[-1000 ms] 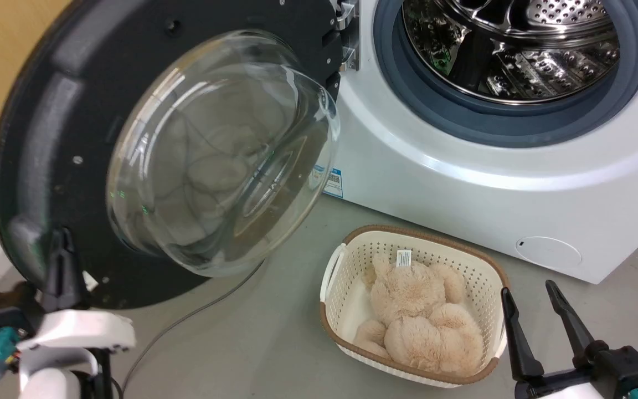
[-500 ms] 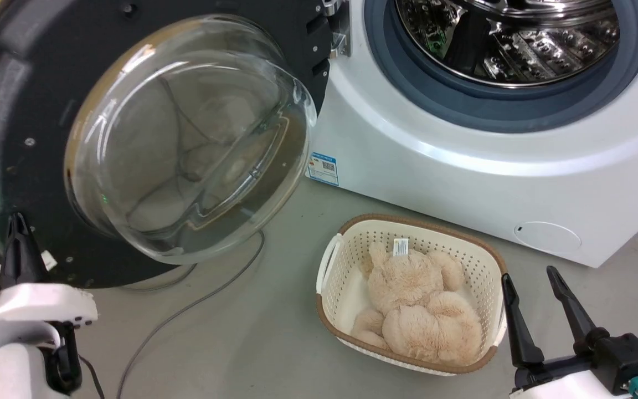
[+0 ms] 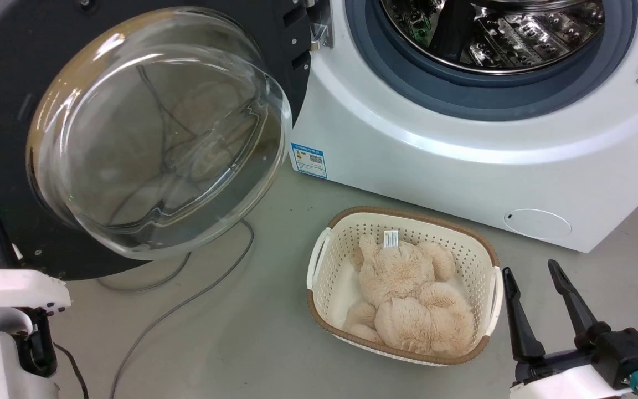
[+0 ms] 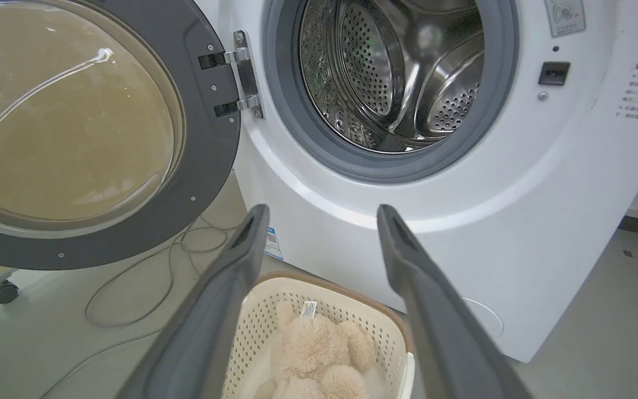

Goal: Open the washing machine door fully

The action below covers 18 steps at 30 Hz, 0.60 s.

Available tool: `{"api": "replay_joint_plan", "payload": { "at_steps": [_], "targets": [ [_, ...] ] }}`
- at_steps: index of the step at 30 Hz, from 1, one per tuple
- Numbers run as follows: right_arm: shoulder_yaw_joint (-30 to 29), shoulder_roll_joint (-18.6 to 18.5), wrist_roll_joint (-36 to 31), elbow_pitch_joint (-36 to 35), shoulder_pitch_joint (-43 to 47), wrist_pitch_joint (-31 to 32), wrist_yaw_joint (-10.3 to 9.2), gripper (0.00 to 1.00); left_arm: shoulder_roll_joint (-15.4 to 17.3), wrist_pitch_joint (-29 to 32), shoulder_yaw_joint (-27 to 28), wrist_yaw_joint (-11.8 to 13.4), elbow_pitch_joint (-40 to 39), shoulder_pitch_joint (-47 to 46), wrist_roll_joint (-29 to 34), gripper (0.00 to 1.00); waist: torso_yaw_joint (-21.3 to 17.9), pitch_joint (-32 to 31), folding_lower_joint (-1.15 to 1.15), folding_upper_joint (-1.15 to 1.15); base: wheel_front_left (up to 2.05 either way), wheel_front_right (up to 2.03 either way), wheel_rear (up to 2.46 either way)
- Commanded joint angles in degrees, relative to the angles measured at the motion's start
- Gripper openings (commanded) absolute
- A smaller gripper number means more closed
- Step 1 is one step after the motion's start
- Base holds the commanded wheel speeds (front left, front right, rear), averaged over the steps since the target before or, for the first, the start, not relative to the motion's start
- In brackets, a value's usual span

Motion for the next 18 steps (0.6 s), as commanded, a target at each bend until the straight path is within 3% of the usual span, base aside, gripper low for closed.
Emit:
{"api": "replay_joint_plan", "payload": {
  "at_steps": [1, 18],
  "targets": [
    [-0.1, -0.2, -0.5, 0.1, -0.7, -0.2, 0.05, 1.00, 0.1, -0.3, 0.6, -0.3, 0.5, -1.2, 0.6, 0.00, -0.1, 0.1, 0.00, 0.00, 0.00, 0.00, 0.00],
    [-0.3, 0.1, -0.1, 0.7, 0.1, -0.2, 0.05, 1.00, -2.2, -0.3, 1.8, -3.1, -1.5, 0.6, 4.4, 0.00, 0.0, -3.2, 0.00, 0.00, 0.00, 0.00, 0.00]
  ]
}}
